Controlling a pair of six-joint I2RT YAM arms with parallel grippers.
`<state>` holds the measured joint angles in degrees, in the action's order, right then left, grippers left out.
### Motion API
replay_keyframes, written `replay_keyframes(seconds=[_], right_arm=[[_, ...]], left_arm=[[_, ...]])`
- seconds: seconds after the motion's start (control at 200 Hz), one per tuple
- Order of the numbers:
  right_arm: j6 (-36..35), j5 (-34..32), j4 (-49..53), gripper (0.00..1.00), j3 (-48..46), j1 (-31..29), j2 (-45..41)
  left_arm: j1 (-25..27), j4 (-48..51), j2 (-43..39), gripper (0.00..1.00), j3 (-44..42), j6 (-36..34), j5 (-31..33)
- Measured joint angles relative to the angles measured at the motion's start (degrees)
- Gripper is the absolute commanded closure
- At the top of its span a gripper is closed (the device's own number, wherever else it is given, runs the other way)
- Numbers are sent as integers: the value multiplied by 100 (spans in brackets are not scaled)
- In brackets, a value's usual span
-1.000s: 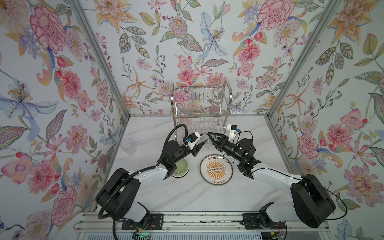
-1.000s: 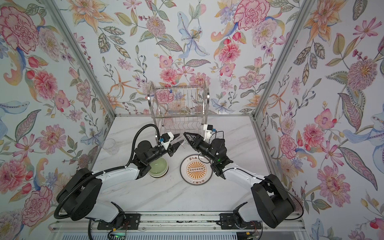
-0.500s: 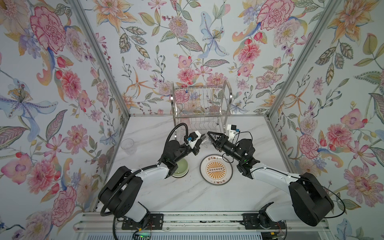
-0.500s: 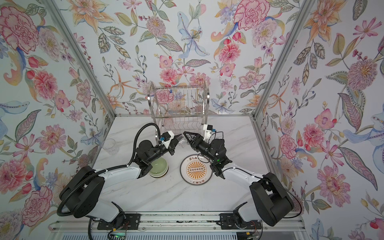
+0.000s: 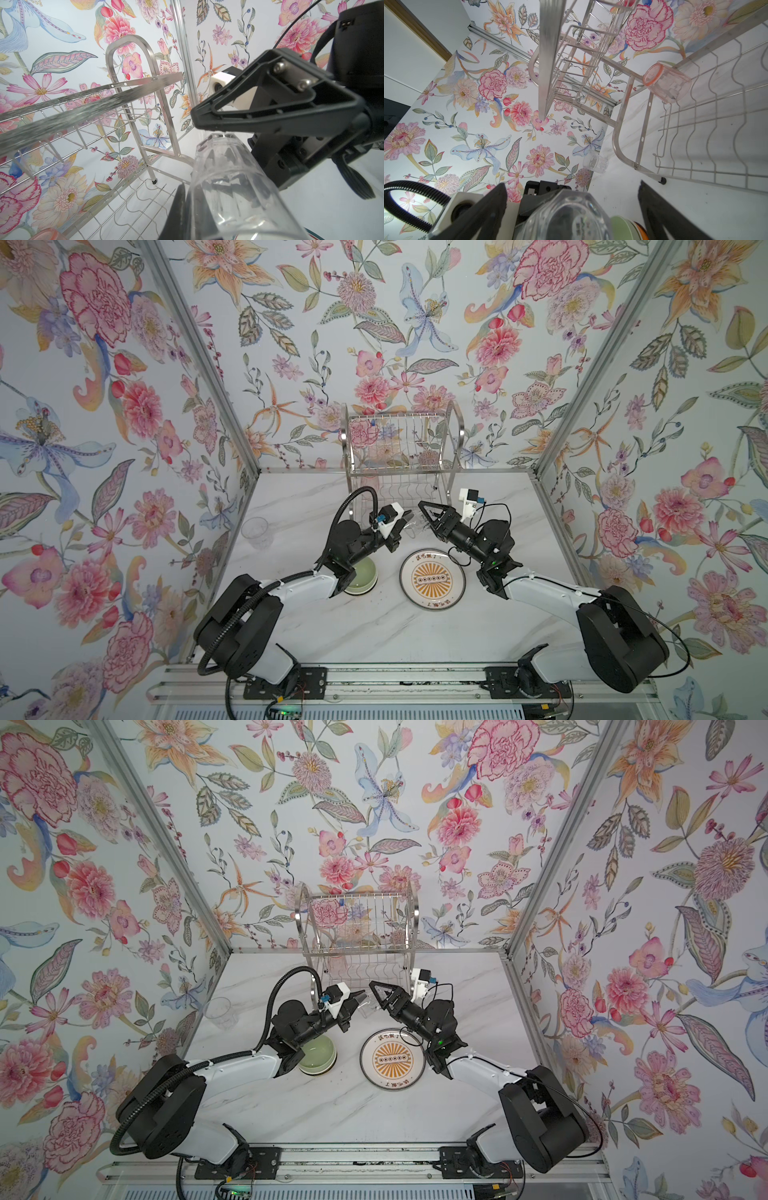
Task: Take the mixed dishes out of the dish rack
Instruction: 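Close the left gripper on the small clear glass while right opens, then carry the small glass with left beside the large glass while right withdraws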
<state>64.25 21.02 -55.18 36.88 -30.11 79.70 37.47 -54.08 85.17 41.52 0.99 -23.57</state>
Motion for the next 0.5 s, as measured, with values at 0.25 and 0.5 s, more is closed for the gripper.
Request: replay_keyframes(seconds=[0.25,0.5], right_arm=[[-1685,42,658,1,-26,33,-730],[-4380,-90,1513,1,-138,-330,-1554]], left_arm=[[7,905,-977,100,-120,-280,352],[7,2011,-2096,100,-129,-555,1163]])
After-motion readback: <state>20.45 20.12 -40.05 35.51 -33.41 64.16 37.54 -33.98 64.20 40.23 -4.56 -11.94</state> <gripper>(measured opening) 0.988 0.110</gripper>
